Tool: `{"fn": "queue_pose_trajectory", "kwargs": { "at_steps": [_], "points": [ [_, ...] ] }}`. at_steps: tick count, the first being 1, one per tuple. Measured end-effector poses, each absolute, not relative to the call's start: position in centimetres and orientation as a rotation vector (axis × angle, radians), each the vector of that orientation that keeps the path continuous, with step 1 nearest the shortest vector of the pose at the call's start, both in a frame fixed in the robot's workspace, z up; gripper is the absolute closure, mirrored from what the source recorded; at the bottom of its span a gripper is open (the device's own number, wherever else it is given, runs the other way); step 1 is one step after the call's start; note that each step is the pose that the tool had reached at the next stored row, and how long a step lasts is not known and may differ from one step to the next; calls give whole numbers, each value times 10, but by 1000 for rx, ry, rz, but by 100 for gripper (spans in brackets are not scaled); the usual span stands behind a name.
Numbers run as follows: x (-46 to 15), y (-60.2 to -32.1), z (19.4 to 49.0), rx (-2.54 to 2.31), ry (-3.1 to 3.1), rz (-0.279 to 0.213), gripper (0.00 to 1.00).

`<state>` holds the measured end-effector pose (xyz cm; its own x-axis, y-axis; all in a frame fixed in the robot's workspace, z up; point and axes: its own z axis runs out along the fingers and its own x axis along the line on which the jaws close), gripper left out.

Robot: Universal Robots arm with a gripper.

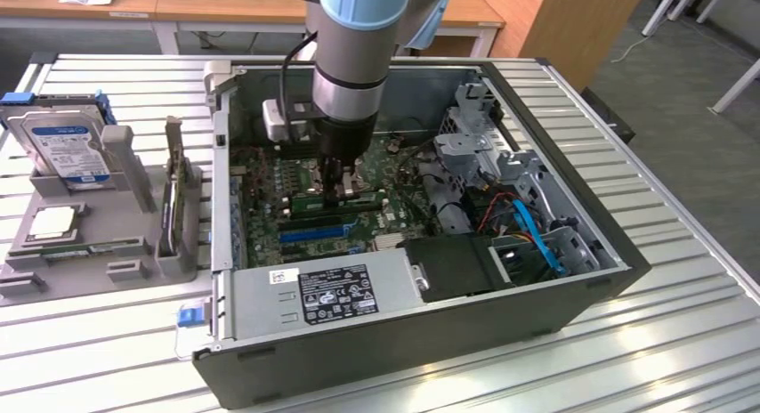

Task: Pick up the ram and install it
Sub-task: 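Insert the ram into the slot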

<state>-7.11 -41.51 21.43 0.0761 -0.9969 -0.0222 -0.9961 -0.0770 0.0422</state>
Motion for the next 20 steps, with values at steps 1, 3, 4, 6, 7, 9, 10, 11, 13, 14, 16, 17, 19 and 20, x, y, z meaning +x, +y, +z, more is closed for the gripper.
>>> {"fn": "queue_pose_trajectory", "kwargs": {
  "at_steps": [1,3,4,6,7,9,10,11,13,14,16,17,19,20],
  "points": [
    [-71,-415,214,2293,-2123,-70,86],
    [-71,-415,214,2293,-2123,-70,86],
    [-71,-415,214,2293,-2123,-70,86],
    [-71,-415,214,2292,-2123,-70,86],
    [-71,-415,214,2292,-2123,-70,86],
    [-71,-415,214,2292,-2123,-69,86],
    [-71,-415,214,2292,-2123,-69,86],
    [-71,-415,214,2292,-2122,-69,86],
    [-71,-415,214,2292,-2122,-68,86],
    [-71,-415,214,2291,-2122,-68,86],
    [-71,-415,214,2291,-2122,-67,86],
    [-71,-415,214,2291,-2122,-67,86],
    [-71,-415,214,2291,-2122,-67,86],
    [-71,-415,214,2291,-2122,-67,86]
  ]
}}
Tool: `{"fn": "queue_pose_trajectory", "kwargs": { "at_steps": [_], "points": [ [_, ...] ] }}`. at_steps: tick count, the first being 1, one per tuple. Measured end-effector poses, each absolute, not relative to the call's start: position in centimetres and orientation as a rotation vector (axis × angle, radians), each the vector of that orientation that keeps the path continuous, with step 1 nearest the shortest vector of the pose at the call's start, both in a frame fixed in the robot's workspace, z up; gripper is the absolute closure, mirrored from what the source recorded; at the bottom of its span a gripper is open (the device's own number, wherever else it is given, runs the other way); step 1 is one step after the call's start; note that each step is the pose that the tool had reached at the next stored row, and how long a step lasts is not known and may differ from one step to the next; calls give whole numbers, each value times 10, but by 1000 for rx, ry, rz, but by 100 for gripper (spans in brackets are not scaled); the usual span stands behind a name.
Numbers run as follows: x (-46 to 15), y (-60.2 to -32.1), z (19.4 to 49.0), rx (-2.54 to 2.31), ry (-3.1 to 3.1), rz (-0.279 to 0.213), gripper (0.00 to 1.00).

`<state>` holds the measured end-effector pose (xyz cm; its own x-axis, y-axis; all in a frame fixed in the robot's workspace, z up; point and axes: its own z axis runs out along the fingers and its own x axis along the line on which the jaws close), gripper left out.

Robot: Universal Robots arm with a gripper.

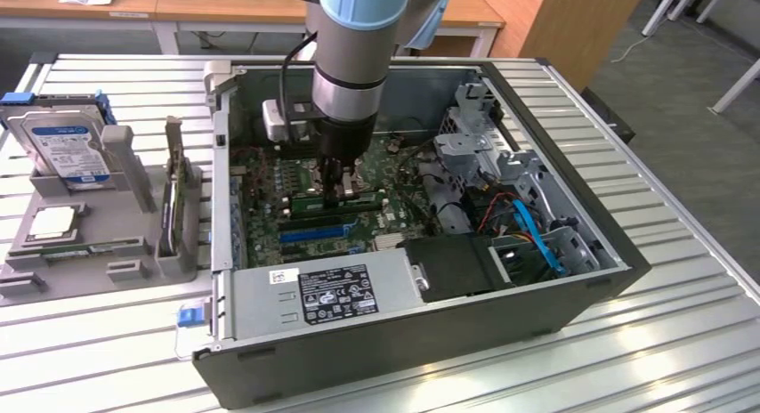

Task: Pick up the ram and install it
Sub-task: 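Insert the ram into the slot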

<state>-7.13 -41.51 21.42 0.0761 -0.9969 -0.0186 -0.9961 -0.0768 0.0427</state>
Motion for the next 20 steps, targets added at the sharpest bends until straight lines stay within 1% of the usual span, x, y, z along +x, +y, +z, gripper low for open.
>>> {"fn": "queue_pose_trajectory", "kwargs": {
  "at_steps": [4,5,6,7,8,9,12,20],
  "points": [
    [-71,-415,214,2291,-2121,-65,85],
    [-71,-415,214,2291,-2121,-66,80],
    [-71,-415,214,2290,-2121,-66,80],
    [-71,-415,214,2290,-2121,-66,74],
    [-71,-415,214,2290,-2121,-66,74],
    [-71,-415,214,2290,-2121,-65,67],
    [-71,-415,214,2290,-2121,-65,67],
    [-72,-413,247,2278,-2135,-60,67]
  ]
}}
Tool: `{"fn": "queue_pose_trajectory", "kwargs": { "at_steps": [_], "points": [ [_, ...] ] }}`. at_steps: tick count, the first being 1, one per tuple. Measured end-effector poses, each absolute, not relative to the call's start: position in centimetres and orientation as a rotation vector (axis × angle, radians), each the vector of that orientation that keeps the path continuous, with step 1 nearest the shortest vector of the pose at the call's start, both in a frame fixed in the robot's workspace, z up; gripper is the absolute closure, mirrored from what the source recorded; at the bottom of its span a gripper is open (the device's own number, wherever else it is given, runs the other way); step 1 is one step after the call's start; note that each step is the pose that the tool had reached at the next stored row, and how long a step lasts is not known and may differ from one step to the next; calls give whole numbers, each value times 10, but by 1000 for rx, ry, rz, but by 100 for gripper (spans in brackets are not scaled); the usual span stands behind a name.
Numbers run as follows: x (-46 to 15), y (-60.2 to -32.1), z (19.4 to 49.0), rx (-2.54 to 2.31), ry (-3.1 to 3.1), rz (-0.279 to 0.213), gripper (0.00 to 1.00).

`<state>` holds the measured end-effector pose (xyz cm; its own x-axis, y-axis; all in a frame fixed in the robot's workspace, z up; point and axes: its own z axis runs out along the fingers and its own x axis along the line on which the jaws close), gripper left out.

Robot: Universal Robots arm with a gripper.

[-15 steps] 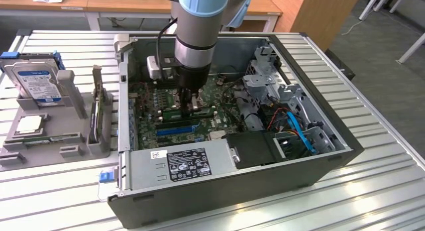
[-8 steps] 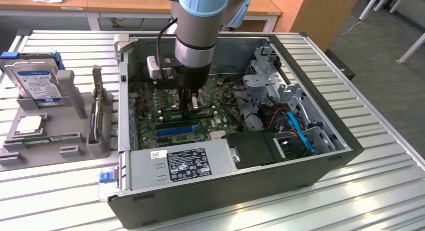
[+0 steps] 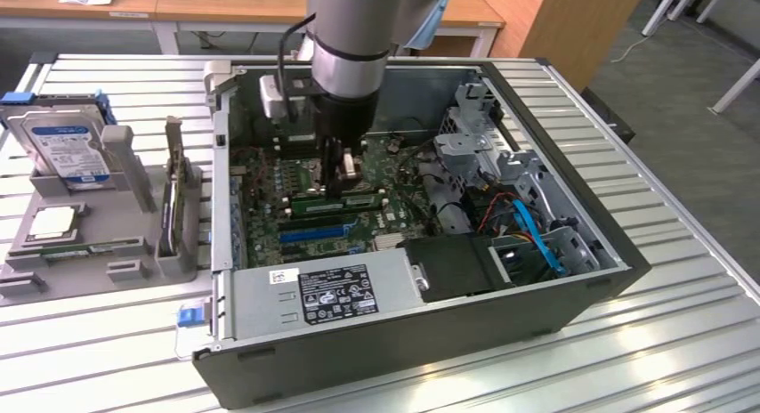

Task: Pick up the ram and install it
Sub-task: 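Insert the ram into the slot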

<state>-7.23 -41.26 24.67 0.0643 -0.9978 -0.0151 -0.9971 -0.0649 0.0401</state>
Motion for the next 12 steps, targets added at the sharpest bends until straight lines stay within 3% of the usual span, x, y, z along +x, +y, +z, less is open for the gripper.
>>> {"fn": "queue_pose_trajectory", "kwargs": {
  "at_steps": [10,12],
  "points": [
    [-69,-413,283,2268,-2146,-60,67],
    [-69,-413,283,2268,-2146,-60,75]
  ]
}}
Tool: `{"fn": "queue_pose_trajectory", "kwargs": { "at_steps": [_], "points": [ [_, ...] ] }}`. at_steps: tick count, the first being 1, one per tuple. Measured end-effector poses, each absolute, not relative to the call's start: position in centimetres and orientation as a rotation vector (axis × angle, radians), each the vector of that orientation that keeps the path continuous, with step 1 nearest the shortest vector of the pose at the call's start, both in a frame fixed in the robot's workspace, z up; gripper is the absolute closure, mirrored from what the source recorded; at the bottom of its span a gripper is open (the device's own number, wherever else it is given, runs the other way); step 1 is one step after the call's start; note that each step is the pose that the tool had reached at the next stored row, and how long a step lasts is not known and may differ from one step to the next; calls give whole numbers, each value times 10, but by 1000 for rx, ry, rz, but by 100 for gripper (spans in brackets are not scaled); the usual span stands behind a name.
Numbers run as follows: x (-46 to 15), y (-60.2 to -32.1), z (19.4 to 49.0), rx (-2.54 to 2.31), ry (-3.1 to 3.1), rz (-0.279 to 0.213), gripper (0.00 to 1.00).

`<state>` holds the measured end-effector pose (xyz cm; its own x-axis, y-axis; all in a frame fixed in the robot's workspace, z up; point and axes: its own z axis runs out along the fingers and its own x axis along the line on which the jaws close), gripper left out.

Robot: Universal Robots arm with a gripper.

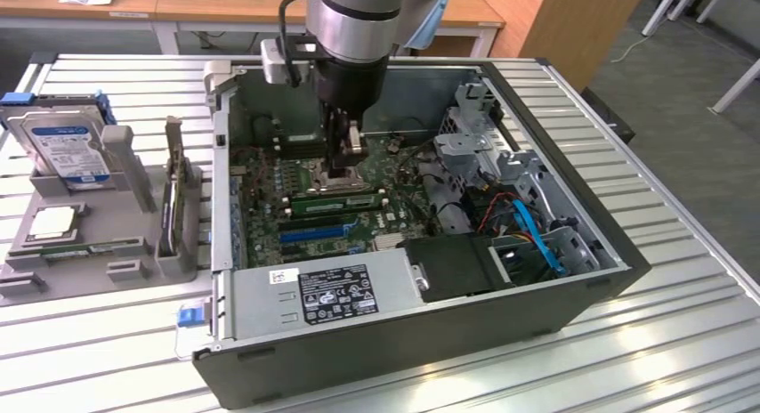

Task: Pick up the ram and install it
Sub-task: 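Insert the ram into the slot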

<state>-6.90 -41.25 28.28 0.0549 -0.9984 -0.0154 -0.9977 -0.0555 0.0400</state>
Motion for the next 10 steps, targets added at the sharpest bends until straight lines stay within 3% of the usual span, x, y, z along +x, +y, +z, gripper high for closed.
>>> {"fn": "queue_pose_trajectory", "kwargs": {
  "at_steps": [3,10],
  "points": [
    [-69,-413,283,2268,-2146,-60,87],
    [-69,-413,283,2268,-2146,-60,89]
  ]
}}
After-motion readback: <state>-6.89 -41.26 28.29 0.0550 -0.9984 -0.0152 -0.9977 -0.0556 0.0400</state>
